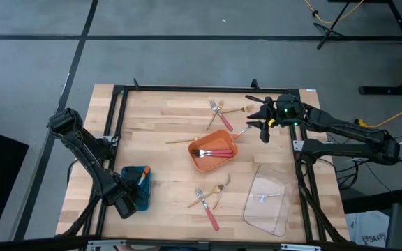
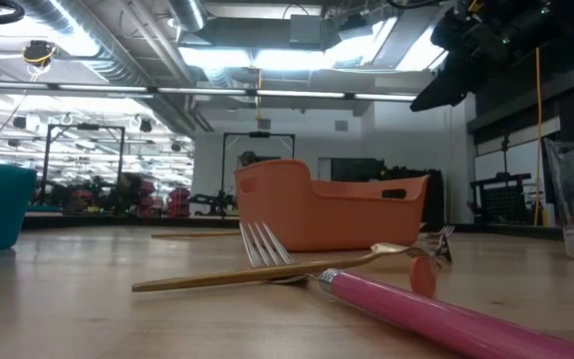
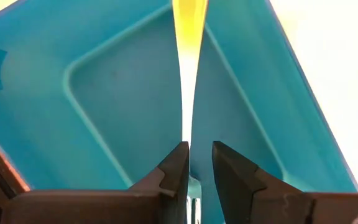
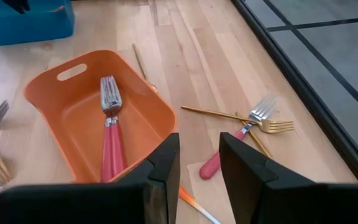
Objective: Sort silverware by color (type)
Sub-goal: Put the orange fork into the blue bin
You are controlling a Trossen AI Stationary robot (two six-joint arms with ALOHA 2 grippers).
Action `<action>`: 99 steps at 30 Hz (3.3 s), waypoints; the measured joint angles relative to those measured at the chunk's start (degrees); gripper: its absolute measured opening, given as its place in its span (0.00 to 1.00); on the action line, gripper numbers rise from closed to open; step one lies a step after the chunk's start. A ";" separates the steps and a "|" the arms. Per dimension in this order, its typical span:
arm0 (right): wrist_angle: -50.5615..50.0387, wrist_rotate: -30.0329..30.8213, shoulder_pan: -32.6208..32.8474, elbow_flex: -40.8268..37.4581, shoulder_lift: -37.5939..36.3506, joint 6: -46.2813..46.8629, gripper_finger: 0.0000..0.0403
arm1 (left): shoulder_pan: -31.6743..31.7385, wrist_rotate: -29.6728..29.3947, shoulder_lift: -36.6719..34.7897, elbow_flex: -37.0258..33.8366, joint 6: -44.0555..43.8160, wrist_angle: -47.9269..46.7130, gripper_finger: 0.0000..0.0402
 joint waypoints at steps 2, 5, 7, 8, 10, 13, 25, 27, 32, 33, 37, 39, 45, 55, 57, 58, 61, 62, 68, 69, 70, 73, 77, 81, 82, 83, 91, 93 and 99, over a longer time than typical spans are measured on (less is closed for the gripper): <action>0.19 0.33 0.00 0.00 0.00 0.00 0.25 | -0.02 0.00 0.00 0.16 0.02 -0.02 0.16; 0.42 0.37 0.00 0.00 0.00 0.00 0.25 | -0.02 0.01 0.00 1.16 0.24 -0.02 0.16; 0.44 0.38 0.00 0.00 0.00 0.00 0.25 | -0.02 -0.12 0.00 2.17 0.34 -0.03 0.16; 0.50 0.39 0.00 0.00 0.00 0.00 0.25 | -0.02 -0.25 0.00 2.68 0.42 -0.03 0.16; 1.05 0.37 0.00 0.00 0.00 0.00 0.25 | -0.02 -0.35 0.00 3.75 0.53 -0.04 0.16; 1.58 0.36 0.00 0.54 0.01 -0.16 0.25 | -0.02 -1.28 0.00 5.43 3.19 -0.04 0.16; -5.31 -1.12 0.00 11.70 9.48 -8.16 0.25 | 3.04 -19.52 0.00 8.87 13.41 -0.31 0.16; -7.82 -1.14 0.00 13.30 12.36 -9.55 0.25 | 4.66 -21.18 0.00 8.87 15.46 -0.12 0.16; -10.99 -0.94 0.00 14.45 19.41 -13.18 0.25 | 9.60 -23.03 0.00 8.87 23.80 1.35 0.16; -11.34 -0.58 0.00 14.46 20.74 -13.91 0.25 | 10.61 -22.99 -0.02 8.87 25.68 1.99 0.16; -13.51 1.42 -0.01 14.47 25.54 -17.57 0.25 | 14.07 -22.80 0.00 8.87 33.25 4.77 0.16; -14.43 2.75 -0.11 14.47 27.66 -19.23 0.25 | 15.56 -22.69 -0.01 8.87 37.00 6.46 0.16; -15.75 4.02 -0.13 14.47 32.81 -22.41 0.25 | 18.83 -21.94 0.00 8.87 45.23 10.04 0.16; -16.50 6.56 -0.14 14.49 39.68 -24.58 0.25 | 21.16 -20.71 0.00 8.87 48.54 11.04 0.16; -16.49 8.25 -0.15 14.49 40.94 -24.87 0.25 | 21.16 -20.72 -0.02 8.87 48.56 11.06 0.16; -16.50 9.04 -0.30 14.49 41.58 -25.26 0.25 | 21.16 -20.72 -0.02 8.87 48.57 11.06 0.16; -16.50 9.46 -0.98 14.49 43.43 -25.75 0.25 | 21.16 -20.70 -0.01 8.87 48.56 11.07 0.16; -16.50 9.44 -1.42 14.49 43.95 -25.75 0.25 | 21.16 -20.71 -0.01 8.87 48.57 11.09 0.16; -16.37 9.40 -4.42 14.49 46.46 -25.75 0.25 | 21.16 -20.72 0.00 8.87 48.57 11.10 0.16; -16.37 9.07 -4.90 14.49 46.85 -25.75 0.25 | 21.16 -20.72 -0.01 8.87 48.57 11.10 0.16; -16.35 8.51 -5.35 14.49 47.18 -25.75 0.25 | 21.16 -20.72 0.00 8.87 48.57 11.10 0.16; -16.31 7.12 -6.41 14.49 48.13 -25.74 0.25 | 21.16 -20.72 0.00 8.87 48.57 11.13 0.16; -16.28 7.06 -6.46 14.74 49.26 -25.75 0.25 | 21.16 -20.72 -0.01 8.87 48.57 11.15 0.16; -16.20 7.30 -6.38 14.78 49.98 -25.77 0.25 | 21.16 -20.74 0.00 8.87 48.57 11.24 0.16; -16.20 7.28 -6.38 14.78 50.05 -25.77 0.25 | 21.16 -20.74 -0.02 8.87 48.57 11.26 0.16; -16.18 7.30 -6.38 14.76 50.07 -25.77 0.25 | 21.16 -20.74 -0.02 8.87 48.57 11.28 0.16; -16.17 7.37 -6.38 14.66 50.16 -25.77 0.14 | 21.16 -20.92 -0.01 8.87 48.57 11.30 0.16; -16.17 7.41 -6.38 14.62 50.21 -25.77 0.10 | 21.16 -20.92 -0.01 8.87 48.57 11.30 0.16; -16.17 7.41 -6.36 14.58 50.23 -25.77 0.01 | 21.16 -20.98 0.00 8.87 48.57 11.30 0.16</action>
